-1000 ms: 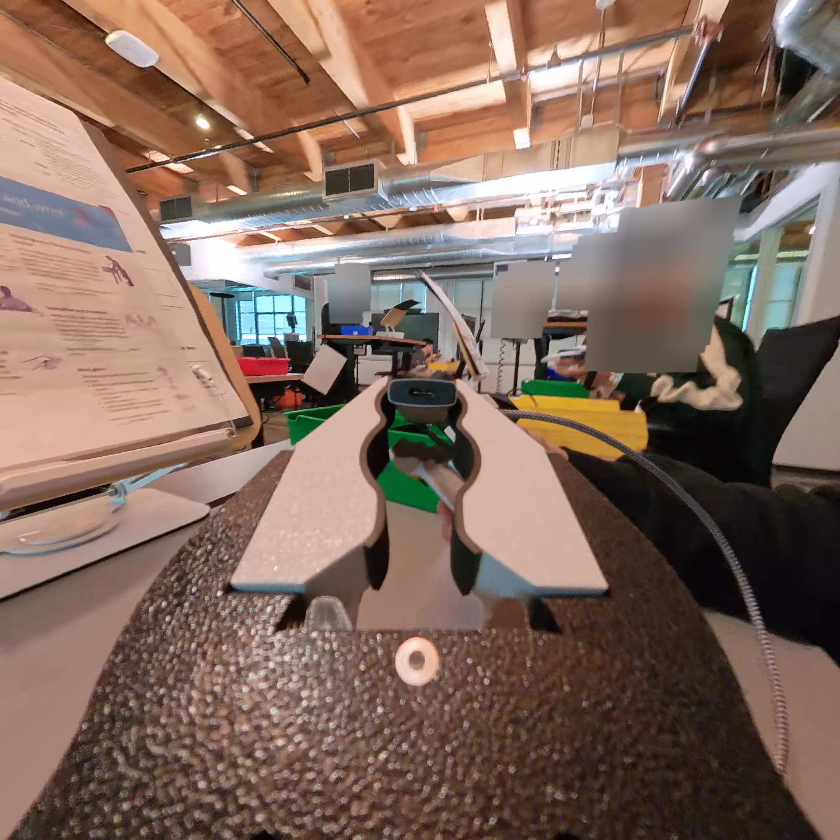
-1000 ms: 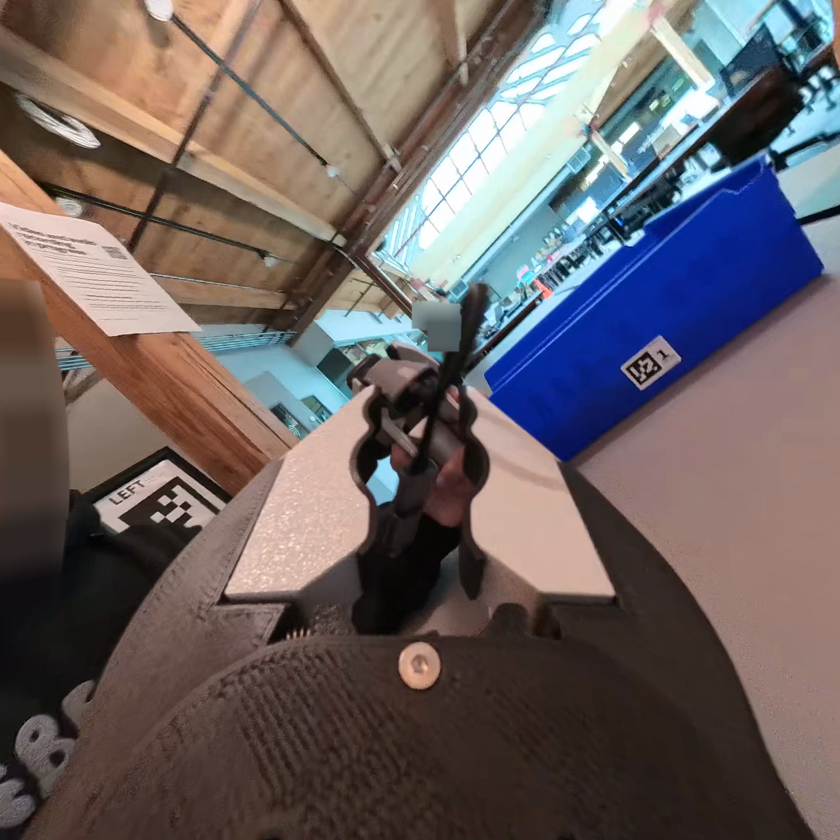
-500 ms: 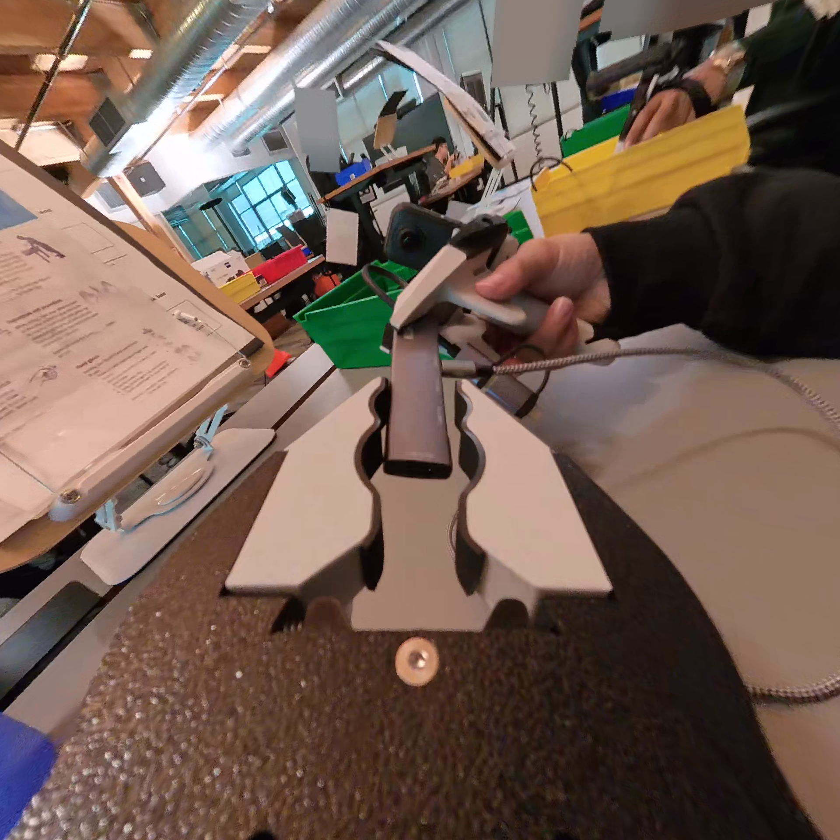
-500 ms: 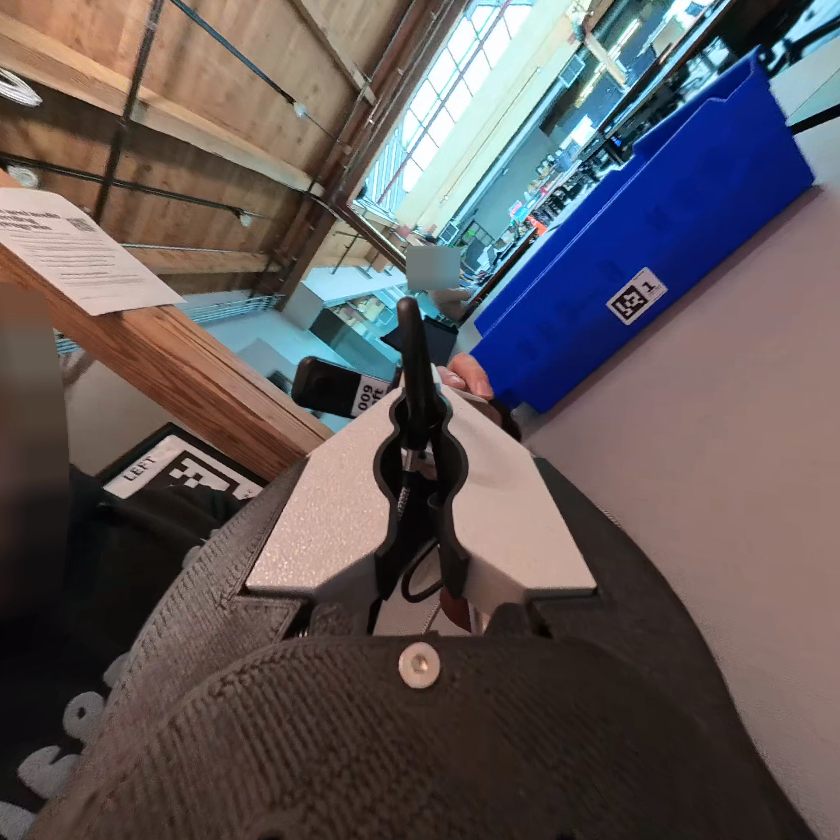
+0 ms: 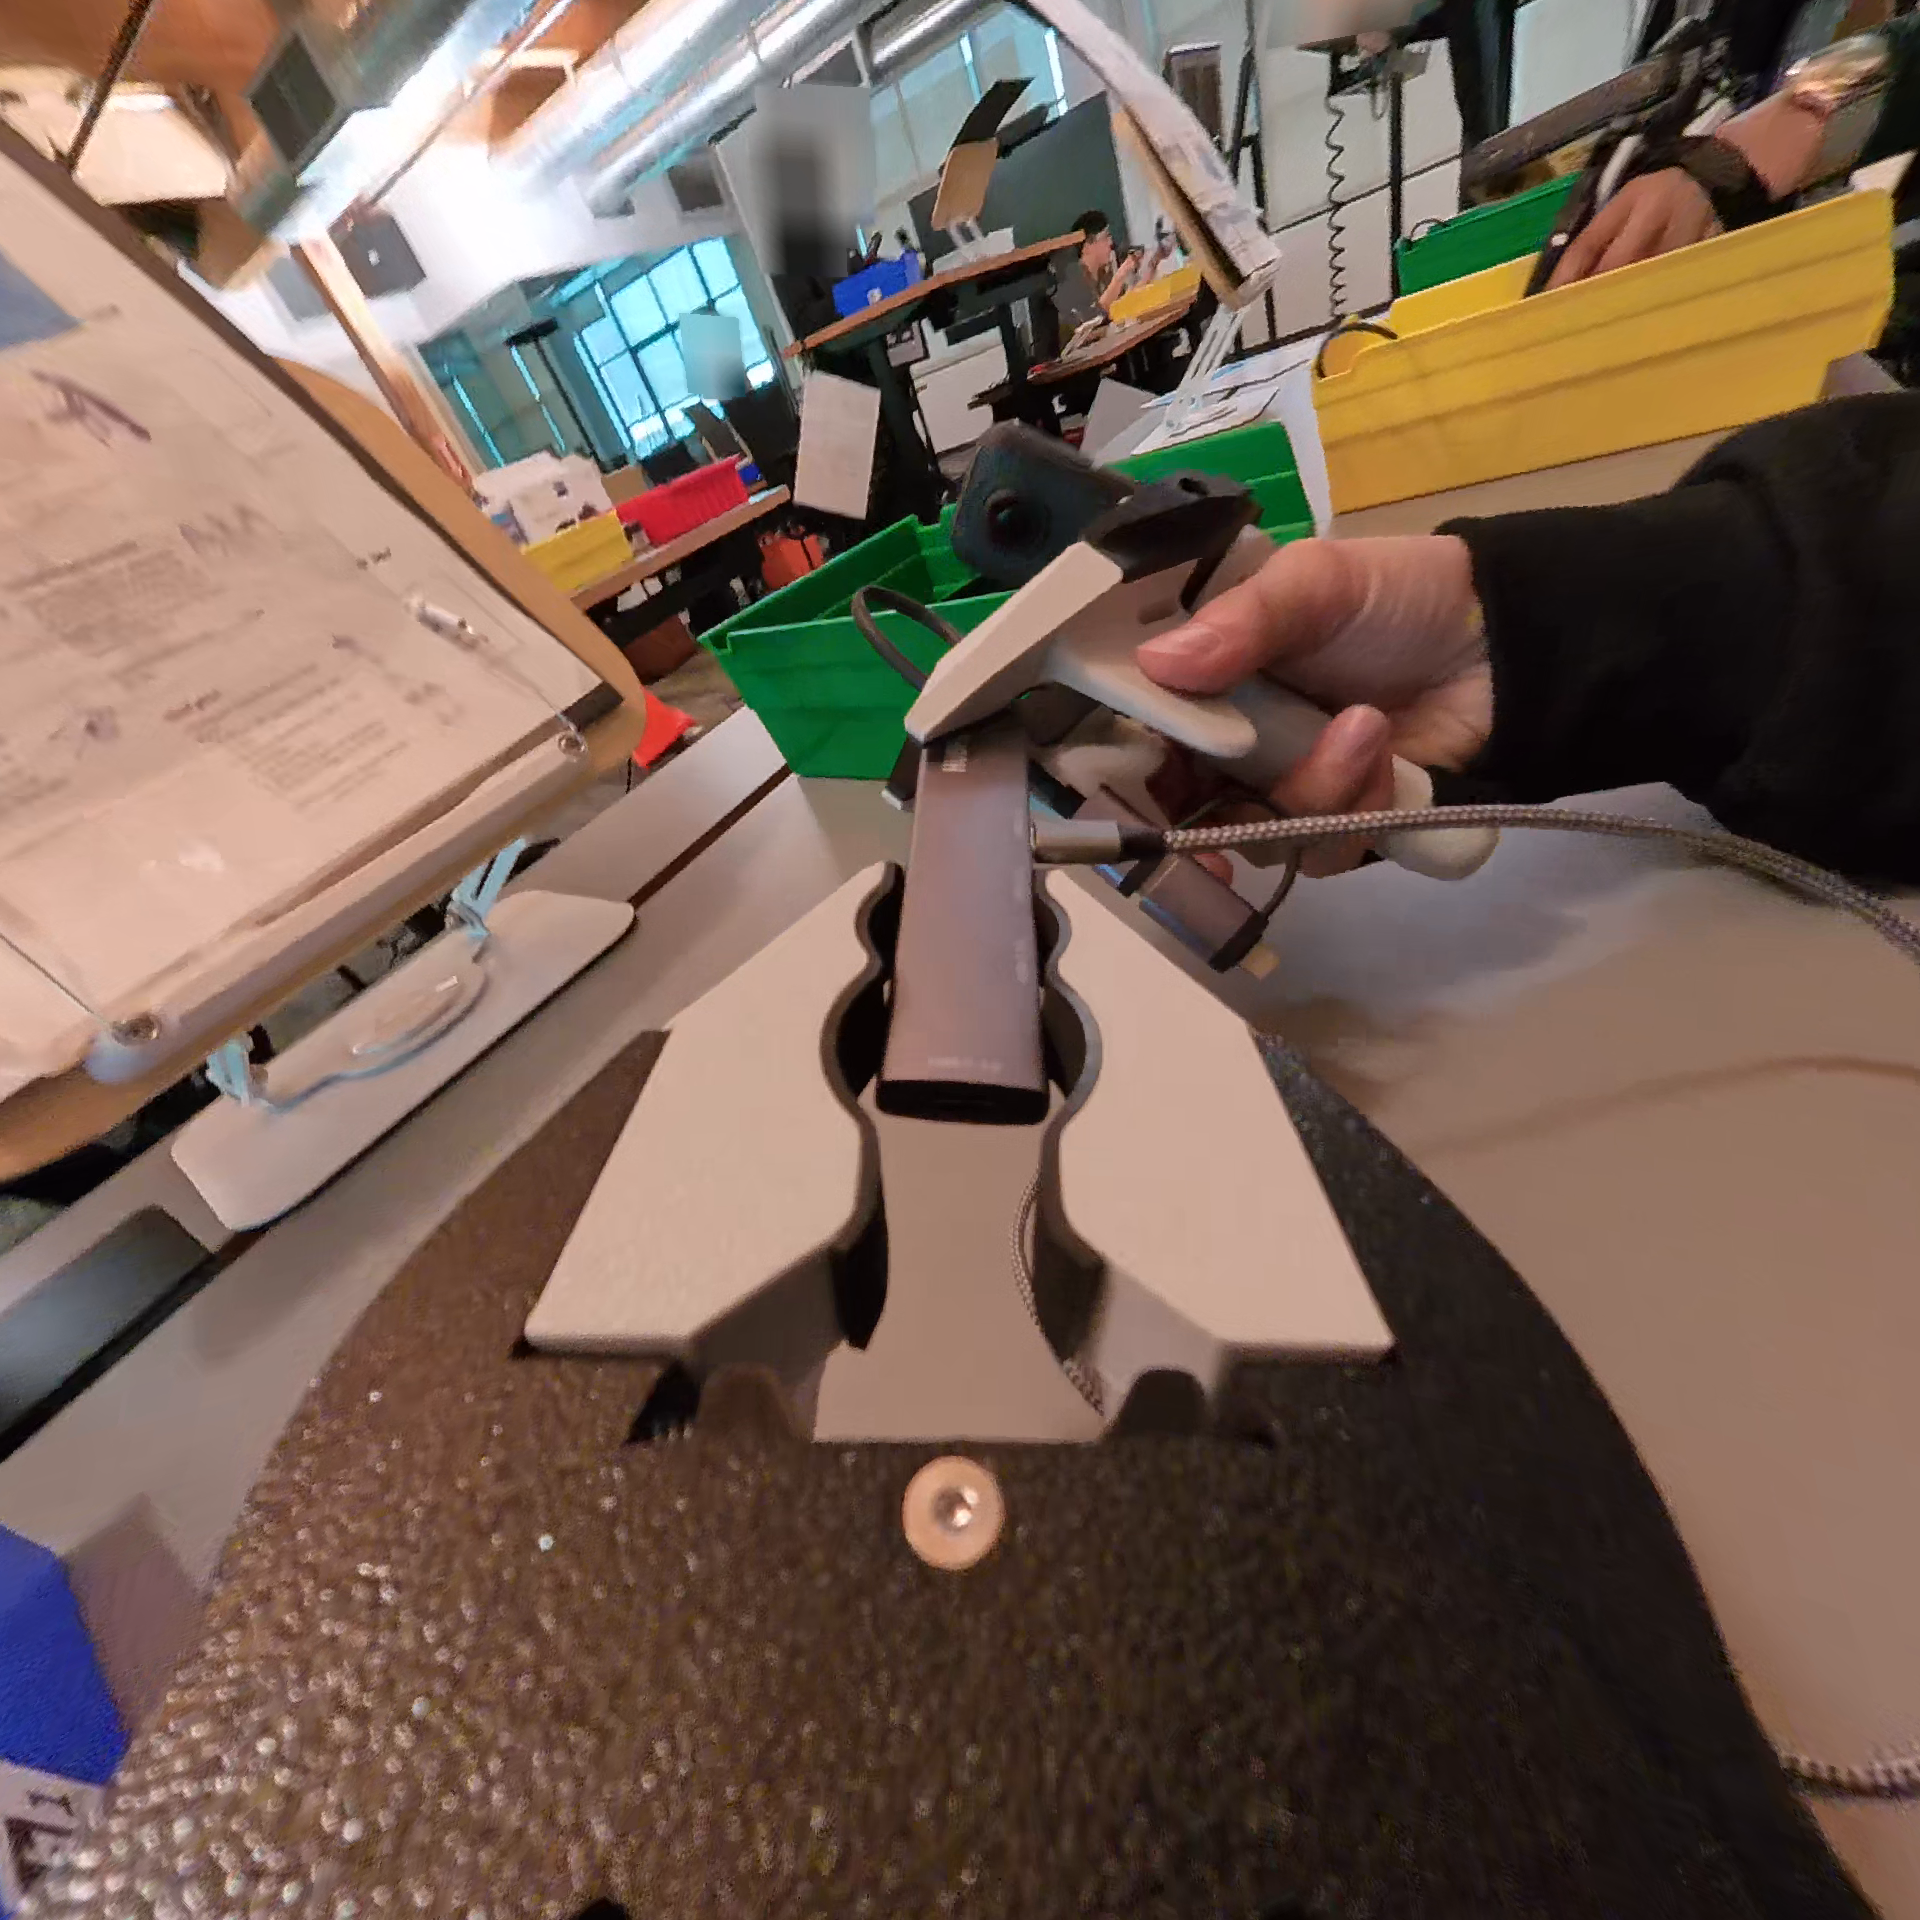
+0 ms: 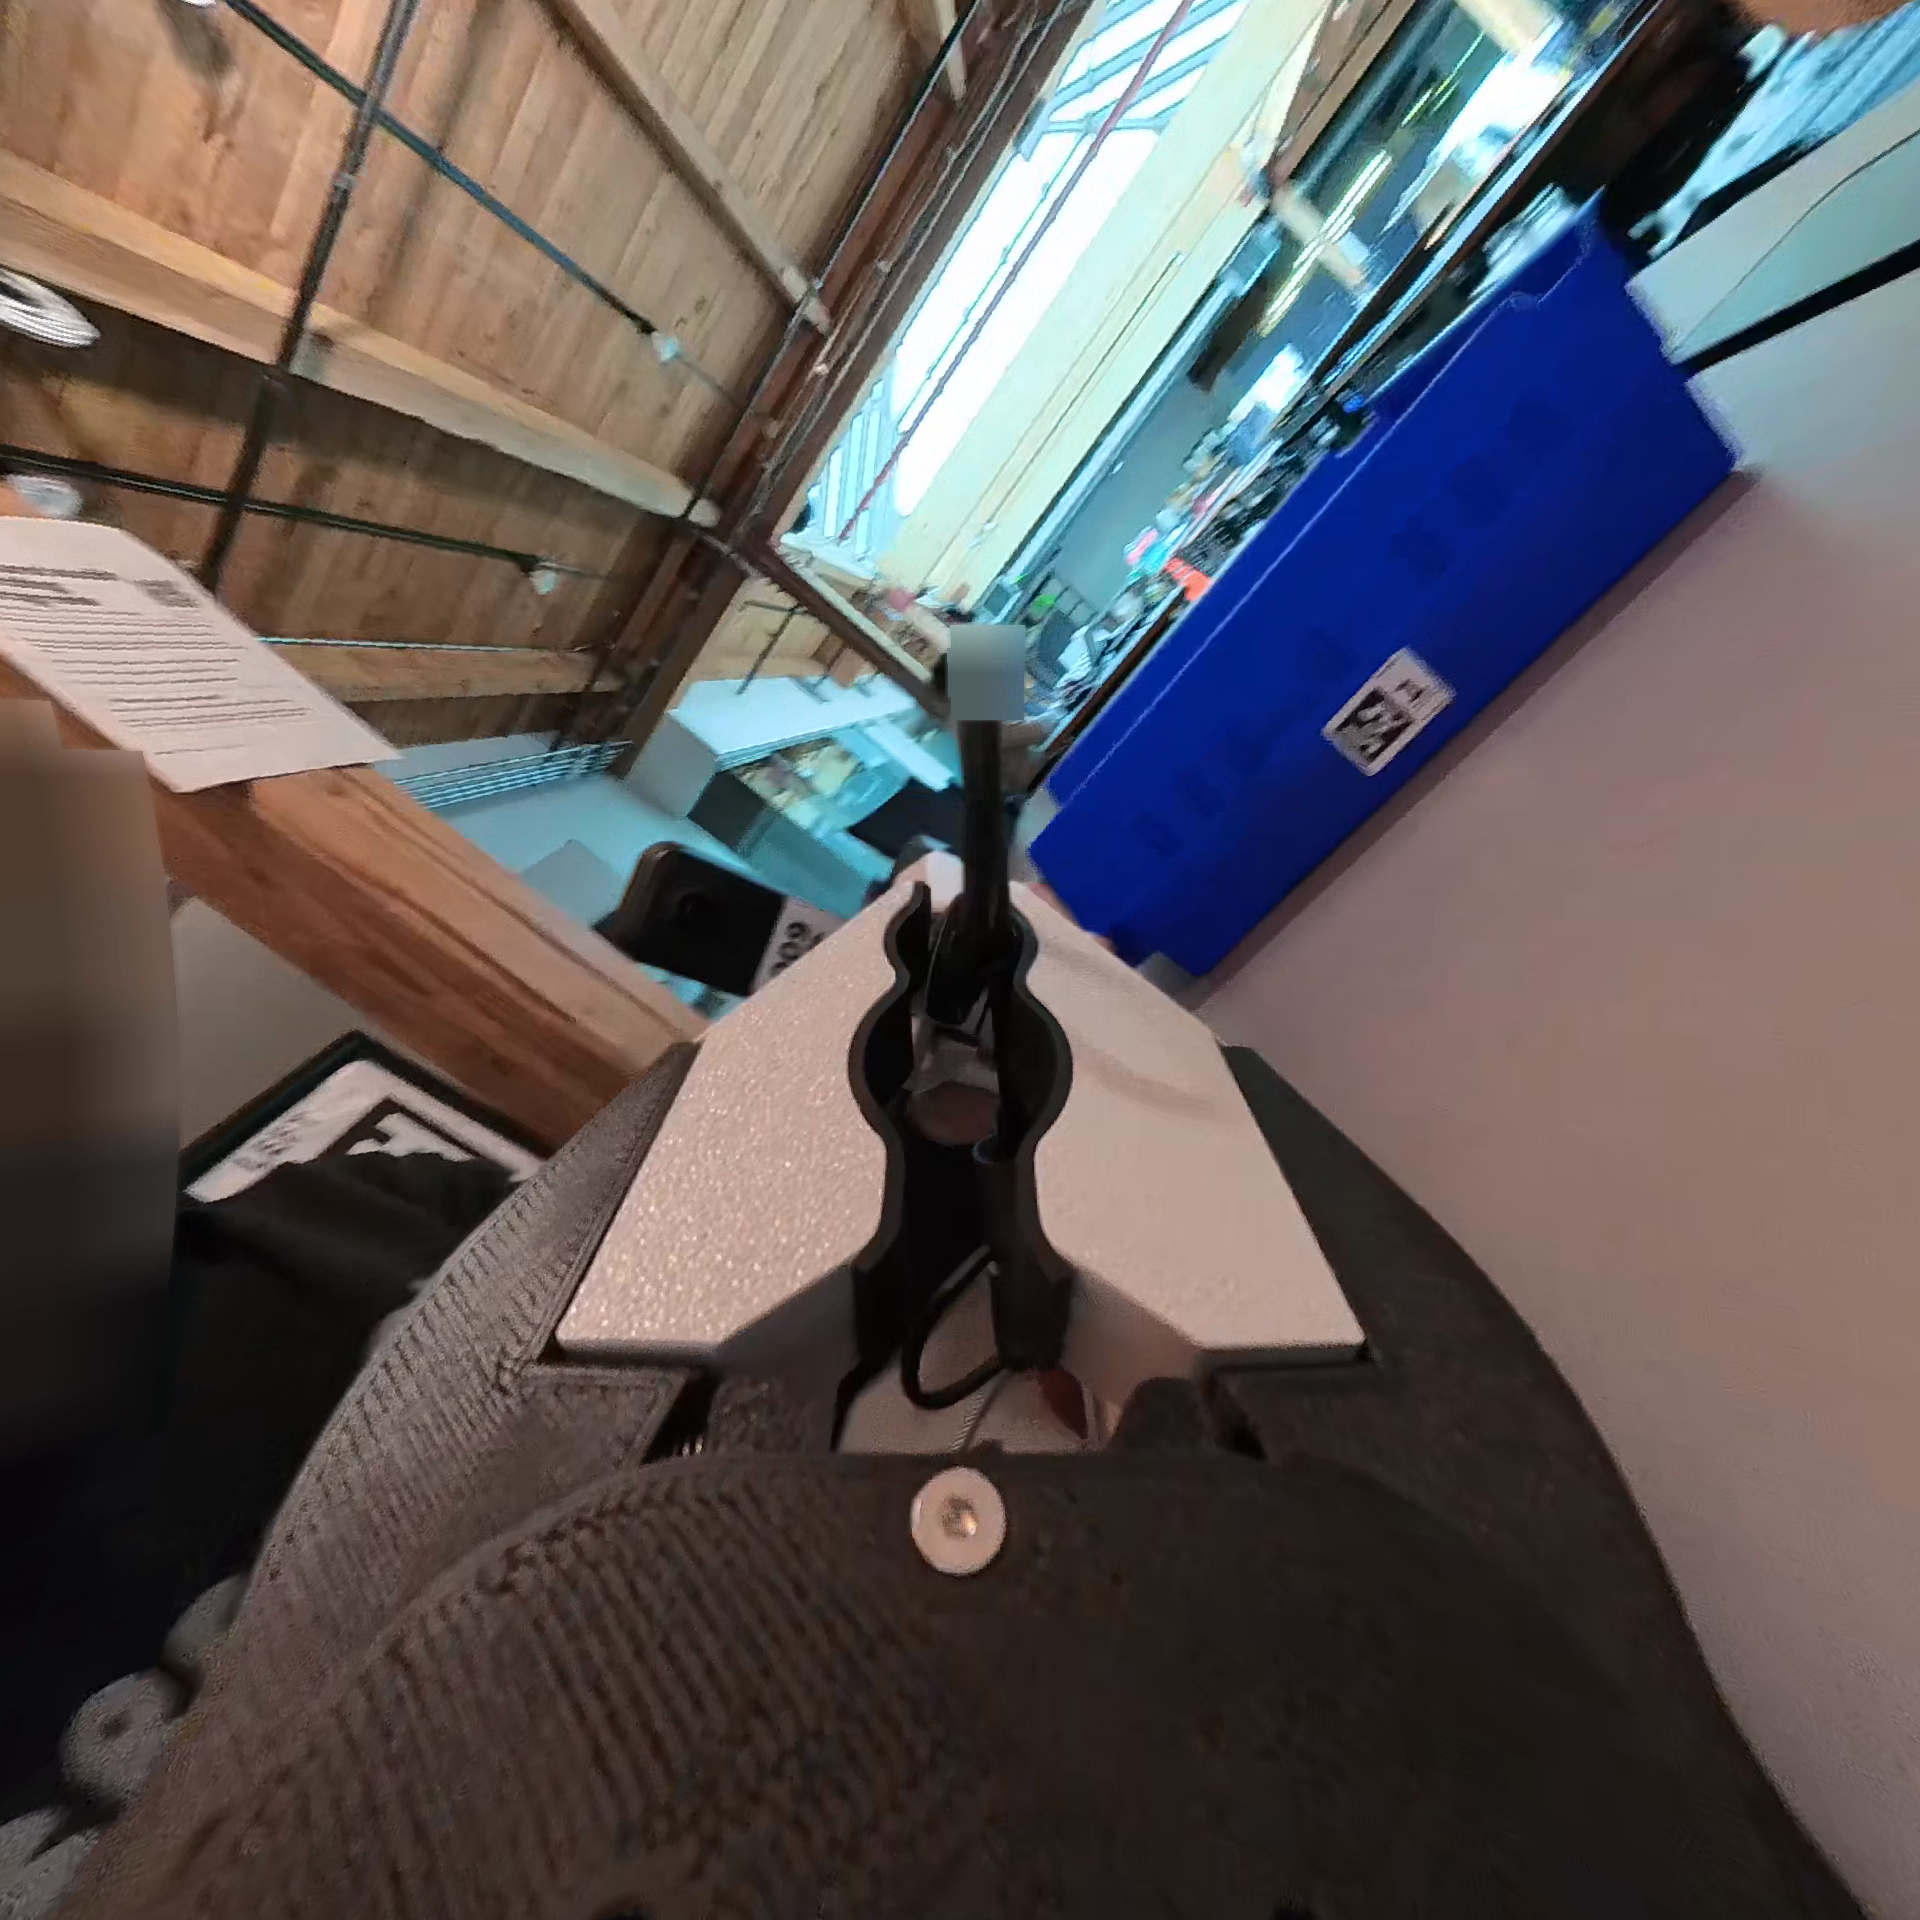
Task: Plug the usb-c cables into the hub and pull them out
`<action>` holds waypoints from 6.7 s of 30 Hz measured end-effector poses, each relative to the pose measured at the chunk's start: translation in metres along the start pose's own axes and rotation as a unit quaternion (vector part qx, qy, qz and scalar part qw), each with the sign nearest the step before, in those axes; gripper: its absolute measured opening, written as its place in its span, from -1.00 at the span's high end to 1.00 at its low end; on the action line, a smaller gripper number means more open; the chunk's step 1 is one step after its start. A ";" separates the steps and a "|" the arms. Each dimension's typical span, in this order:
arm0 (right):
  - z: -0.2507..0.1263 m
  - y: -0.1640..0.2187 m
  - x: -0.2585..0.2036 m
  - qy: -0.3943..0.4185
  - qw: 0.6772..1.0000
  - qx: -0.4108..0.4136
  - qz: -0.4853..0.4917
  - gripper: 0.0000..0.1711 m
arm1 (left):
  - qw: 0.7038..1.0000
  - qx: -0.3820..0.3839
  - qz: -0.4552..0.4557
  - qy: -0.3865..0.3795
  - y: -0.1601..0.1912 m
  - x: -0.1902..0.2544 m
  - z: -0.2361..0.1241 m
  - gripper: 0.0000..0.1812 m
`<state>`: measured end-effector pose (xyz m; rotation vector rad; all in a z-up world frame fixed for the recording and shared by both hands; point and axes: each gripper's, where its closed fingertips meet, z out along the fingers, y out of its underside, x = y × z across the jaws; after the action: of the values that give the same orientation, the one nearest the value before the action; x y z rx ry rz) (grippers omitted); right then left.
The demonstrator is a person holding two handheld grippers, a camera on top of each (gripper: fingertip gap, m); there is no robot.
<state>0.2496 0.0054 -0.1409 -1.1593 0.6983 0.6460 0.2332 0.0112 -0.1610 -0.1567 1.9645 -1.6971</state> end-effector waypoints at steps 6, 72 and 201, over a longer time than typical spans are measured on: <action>-0.004 -0.013 0.014 0.165 0.950 0.034 -0.264 -0.04 | 0.986 -0.063 -0.058 -0.142 0.020 -0.045 -0.002 0.76; -0.039 -0.146 -0.202 0.365 0.623 -0.047 -0.690 0.91 | 0.950 -0.001 -0.020 -0.310 -0.009 -0.096 -0.056 0.76; -0.067 0.003 -0.056 0.185 0.901 -0.151 -0.362 -0.31 | 0.970 0.123 -0.208 0.036 -0.025 -0.021 -0.019 0.76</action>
<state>0.2017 -0.0632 -0.1159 -1.7294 0.4269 -0.1149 0.2361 0.0322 -0.1298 -0.4480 1.8396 -2.2257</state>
